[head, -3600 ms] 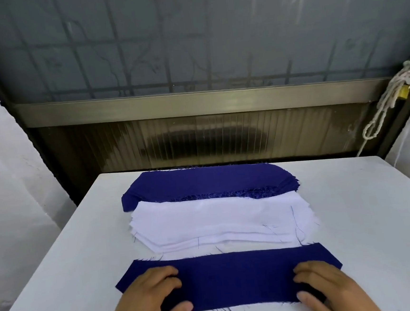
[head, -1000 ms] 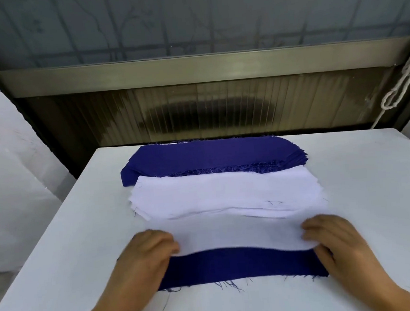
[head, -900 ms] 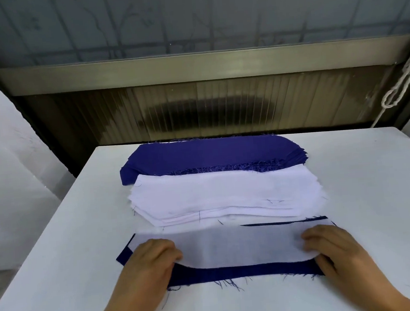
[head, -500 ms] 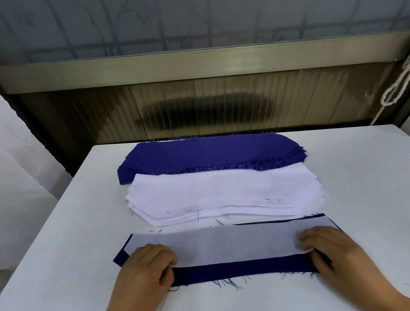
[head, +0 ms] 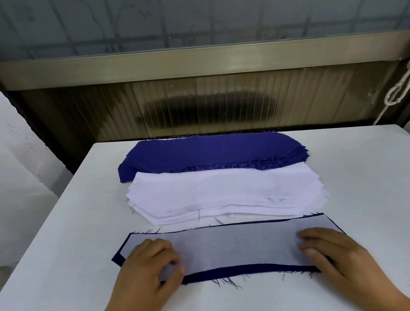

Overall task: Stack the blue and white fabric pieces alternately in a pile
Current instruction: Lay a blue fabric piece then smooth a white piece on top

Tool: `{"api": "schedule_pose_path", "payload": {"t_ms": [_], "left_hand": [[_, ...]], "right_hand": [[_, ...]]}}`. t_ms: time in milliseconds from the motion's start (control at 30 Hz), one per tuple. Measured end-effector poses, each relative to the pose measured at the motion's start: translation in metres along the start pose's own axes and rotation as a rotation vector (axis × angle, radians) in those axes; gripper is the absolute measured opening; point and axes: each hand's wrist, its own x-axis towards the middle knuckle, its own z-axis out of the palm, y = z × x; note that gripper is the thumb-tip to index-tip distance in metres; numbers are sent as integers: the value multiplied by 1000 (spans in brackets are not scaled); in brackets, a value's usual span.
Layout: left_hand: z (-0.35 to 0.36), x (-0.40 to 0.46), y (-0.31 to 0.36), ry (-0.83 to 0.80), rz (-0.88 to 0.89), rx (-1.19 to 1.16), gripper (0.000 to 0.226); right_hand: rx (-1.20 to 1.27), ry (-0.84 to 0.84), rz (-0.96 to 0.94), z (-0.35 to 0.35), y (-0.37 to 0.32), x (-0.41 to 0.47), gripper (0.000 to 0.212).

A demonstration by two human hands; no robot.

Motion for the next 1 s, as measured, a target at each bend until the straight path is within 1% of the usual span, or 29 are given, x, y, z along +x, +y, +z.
{"api": "schedule_pose_path", "payload": {"t_ms": [67,100,167,233,300,333,400,433,467,533,567,600,700,833,900,1000], "left_hand": [[0,1,-1,17,-19,-7,38],[1,2,-1,20,-30,6,41],[2,3,-2,38,-56,65,36],[1,8,-3,68,-112,117,30],[0,20,-3,111,-143,142,26],[1,27,-3,135,-138,156,24],[3,47,-2,181,-120,194,28],[5,56,-3,186,-121,220,29],[8,65,-4,163,-132,236,31],[13,75,-7,58,-172,245,44],[15,78,-8,12,-187,235,47],[18,78,-10,-11,-193,215,46],[23,75,-14,27,-151,201,36],[26,75,-17,153,-97,231,24],[26,75,-16,192,-77,227,24],[26,74,-16,262,-16,254,25]], "right_hand": [[-31,32,12,3,1,1,31],[-49,40,20,4,1,1,30],[-100,46,70,5,5,1,24],[-193,40,147,4,10,5,7],[-223,58,167,3,13,14,9],[-204,85,138,3,12,21,4],[-141,127,71,5,8,41,18],[-119,125,47,7,6,53,19],[-101,99,33,11,6,63,22],[-79,-10,75,20,5,80,38],[-70,-50,108,24,4,84,44],[-63,-62,126,28,5,86,45],[-82,4,88,38,10,83,37],[-143,122,15,41,15,82,24],[-158,166,5,41,15,82,15],[-155,196,6,42,16,81,14]]}}
